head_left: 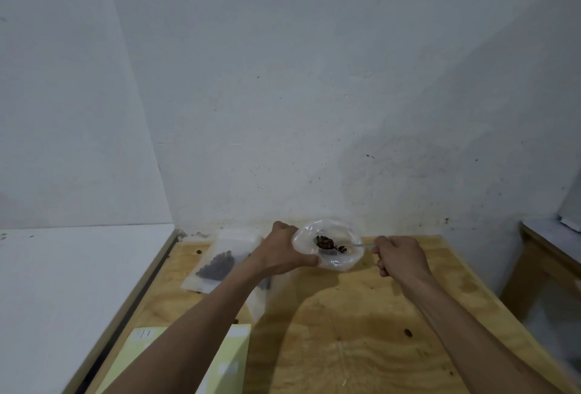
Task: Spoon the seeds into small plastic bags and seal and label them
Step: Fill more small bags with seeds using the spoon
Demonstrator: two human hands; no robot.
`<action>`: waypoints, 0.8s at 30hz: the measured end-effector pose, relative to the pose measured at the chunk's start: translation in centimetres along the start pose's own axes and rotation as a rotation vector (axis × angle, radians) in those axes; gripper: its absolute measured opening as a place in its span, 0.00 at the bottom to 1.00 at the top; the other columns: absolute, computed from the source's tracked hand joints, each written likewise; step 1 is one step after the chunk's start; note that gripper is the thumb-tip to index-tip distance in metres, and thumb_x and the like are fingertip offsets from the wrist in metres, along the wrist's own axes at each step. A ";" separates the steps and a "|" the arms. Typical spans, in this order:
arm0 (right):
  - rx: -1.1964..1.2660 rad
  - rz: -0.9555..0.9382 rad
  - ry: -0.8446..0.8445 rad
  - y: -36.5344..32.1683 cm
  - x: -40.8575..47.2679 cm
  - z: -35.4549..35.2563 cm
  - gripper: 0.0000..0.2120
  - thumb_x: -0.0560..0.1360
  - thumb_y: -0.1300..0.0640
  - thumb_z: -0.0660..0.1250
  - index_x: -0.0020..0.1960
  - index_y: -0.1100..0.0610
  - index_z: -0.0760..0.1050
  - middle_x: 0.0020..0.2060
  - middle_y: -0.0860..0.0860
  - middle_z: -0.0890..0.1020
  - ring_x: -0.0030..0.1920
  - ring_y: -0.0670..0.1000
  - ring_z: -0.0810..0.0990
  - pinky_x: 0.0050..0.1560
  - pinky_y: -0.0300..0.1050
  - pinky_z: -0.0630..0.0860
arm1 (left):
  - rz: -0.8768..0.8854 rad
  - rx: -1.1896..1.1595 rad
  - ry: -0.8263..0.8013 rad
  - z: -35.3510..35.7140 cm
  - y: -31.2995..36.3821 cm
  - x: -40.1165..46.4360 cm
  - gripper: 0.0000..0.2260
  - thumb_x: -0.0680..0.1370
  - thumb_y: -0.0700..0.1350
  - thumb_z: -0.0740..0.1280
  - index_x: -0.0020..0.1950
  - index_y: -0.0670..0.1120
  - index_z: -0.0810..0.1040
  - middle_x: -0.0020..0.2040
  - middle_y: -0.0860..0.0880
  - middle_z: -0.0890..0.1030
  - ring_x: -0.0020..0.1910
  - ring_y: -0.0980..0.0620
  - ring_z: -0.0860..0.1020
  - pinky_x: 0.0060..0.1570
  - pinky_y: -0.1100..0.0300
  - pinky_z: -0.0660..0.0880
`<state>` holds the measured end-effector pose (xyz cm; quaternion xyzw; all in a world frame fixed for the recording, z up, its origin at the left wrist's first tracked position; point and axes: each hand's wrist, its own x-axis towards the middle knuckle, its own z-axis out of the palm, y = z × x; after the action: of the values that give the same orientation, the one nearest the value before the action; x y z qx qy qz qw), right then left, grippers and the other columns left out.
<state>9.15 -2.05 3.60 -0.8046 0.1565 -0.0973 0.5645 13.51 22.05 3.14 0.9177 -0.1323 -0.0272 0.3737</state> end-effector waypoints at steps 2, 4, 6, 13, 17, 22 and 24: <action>-0.009 -0.007 -0.003 -0.3 0.0 -0.6 0.16 0.80 0.59 0.62 0.40 0.66 0.81 0.26 0.54 0.77 0.27 0.53 0.75 0.36 0.50 0.76 | -0.011 0.029 0.016 -0.2 0.1 -0.4 0.20 0.66 0.56 0.78 0.52 0.53 0.76 0.53 0.52 0.72 0.51 0.52 0.75 0.41 0.62 0.71; 0.007 -0.019 -0.016 -0.8 -0.1 -1.2 0.15 0.80 0.59 0.63 0.38 0.63 0.80 0.26 0.54 0.77 0.28 0.53 0.75 0.34 0.47 0.74 | -0.031 0.061 0.025 -0.2 0.0 -0.8 0.31 0.68 0.56 0.78 0.67 0.50 0.71 0.60 0.53 0.69 0.56 0.53 0.74 0.49 0.61 0.73; 0.038 -0.041 -0.032 -1.6 -0.3 -1.9 0.15 0.79 0.59 0.64 0.36 0.62 0.80 0.26 0.53 0.75 0.28 0.52 0.73 0.31 0.46 0.74 | -0.023 0.050 0.049 -0.2 0.0 -1.2 0.35 0.68 0.56 0.78 0.70 0.49 0.68 0.63 0.52 0.70 0.58 0.52 0.74 0.54 0.58 0.75; 0.006 -0.156 -0.120 -5.2 -1.4 -3.2 0.14 0.77 0.58 0.65 0.35 0.62 0.80 0.24 0.49 0.75 0.26 0.50 0.73 0.29 0.45 0.74 | -0.015 0.009 0.098 0.0 0.0 -1.7 0.39 0.66 0.58 0.77 0.72 0.48 0.67 0.65 0.52 0.71 0.62 0.50 0.73 0.62 0.50 0.75; -0.169 -0.420 -0.131 -6.3 -2.7 -2.2 0.17 0.80 0.55 0.66 0.35 0.63 0.79 0.24 0.47 0.80 0.23 0.48 0.77 0.28 0.44 0.77 | -0.012 0.029 0.077 0.2 0.2 -1.4 0.39 0.67 0.58 0.78 0.72 0.48 0.67 0.65 0.51 0.69 0.61 0.51 0.73 0.61 0.52 0.75; -0.397 -0.779 0.107 -6.2 -2.3 -2.6 0.19 0.81 0.55 0.66 0.34 0.63 0.76 0.23 0.54 0.76 0.23 0.55 0.75 0.30 0.51 0.75 | -0.064 0.076 0.022 0.0 0.3 -0.8 0.36 0.67 0.58 0.79 0.68 0.46 0.70 0.66 0.50 0.65 0.56 0.51 0.74 0.47 0.61 0.74; -0.513 -0.837 0.168 -5.5 -1.9 -2.6 0.18 0.81 0.55 0.65 0.35 0.61 0.76 0.23 0.51 0.75 0.23 0.51 0.71 0.28 0.49 0.70 | -0.100 0.112 -0.036 -0.1 0.4 -0.4 0.35 0.67 0.59 0.78 0.67 0.46 0.71 0.65 0.49 0.65 0.55 0.49 0.74 0.43 0.62 0.71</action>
<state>7.25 -1.96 9.67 -0.9007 -0.1160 -0.3385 0.2464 13.08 21.94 3.44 0.9419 -0.0943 -0.0548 0.3178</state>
